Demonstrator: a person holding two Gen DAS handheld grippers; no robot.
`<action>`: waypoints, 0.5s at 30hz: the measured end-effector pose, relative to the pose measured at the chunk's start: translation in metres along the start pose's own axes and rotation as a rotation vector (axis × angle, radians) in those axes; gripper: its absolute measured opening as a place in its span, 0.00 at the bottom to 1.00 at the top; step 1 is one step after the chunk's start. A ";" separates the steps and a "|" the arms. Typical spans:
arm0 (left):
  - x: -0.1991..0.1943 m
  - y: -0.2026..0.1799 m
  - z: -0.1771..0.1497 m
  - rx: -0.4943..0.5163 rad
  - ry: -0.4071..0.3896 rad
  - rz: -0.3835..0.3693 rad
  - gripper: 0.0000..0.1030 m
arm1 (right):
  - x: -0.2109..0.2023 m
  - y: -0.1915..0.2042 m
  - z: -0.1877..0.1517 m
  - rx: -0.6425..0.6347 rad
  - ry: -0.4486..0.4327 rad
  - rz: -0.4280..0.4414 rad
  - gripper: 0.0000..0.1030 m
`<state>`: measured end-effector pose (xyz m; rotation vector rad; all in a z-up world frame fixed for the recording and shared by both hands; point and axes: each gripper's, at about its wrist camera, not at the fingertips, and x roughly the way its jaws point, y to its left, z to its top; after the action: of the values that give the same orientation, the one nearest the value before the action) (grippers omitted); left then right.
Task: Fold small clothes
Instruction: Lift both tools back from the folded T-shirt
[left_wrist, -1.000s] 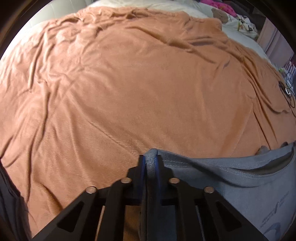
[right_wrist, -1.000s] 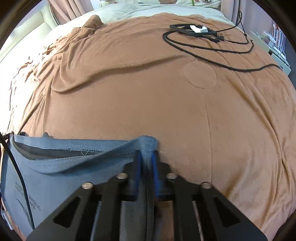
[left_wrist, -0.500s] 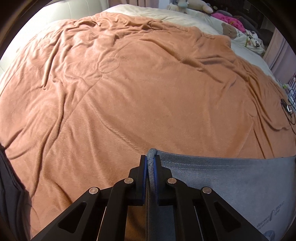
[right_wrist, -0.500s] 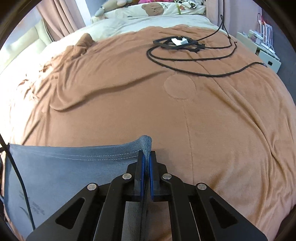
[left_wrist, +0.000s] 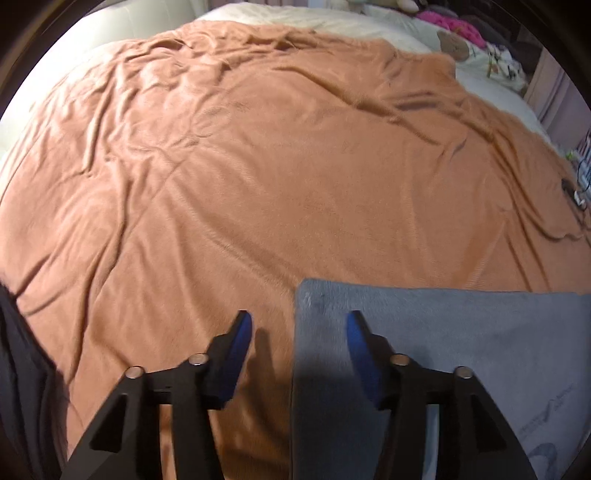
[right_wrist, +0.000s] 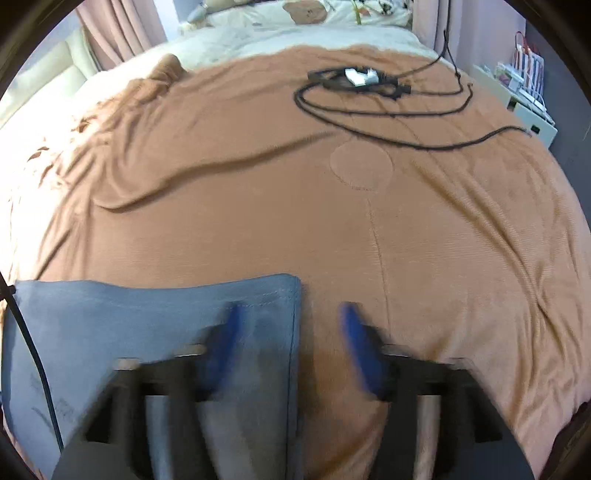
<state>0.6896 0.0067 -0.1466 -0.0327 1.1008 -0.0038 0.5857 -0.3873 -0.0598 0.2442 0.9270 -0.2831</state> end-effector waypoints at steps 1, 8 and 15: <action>-0.007 0.001 -0.005 -0.012 -0.004 -0.017 0.56 | -0.008 -0.001 -0.003 -0.004 -0.013 0.004 0.70; -0.046 0.008 -0.037 -0.060 -0.008 -0.083 0.70 | -0.057 -0.016 -0.038 0.028 -0.032 0.083 0.70; -0.081 0.014 -0.075 -0.072 -0.009 -0.115 0.71 | -0.109 -0.031 -0.075 0.052 -0.049 0.113 0.70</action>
<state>0.5858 0.0204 -0.1087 -0.1607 1.0886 -0.0670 0.4573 -0.3768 -0.0175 0.3346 0.8553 -0.2081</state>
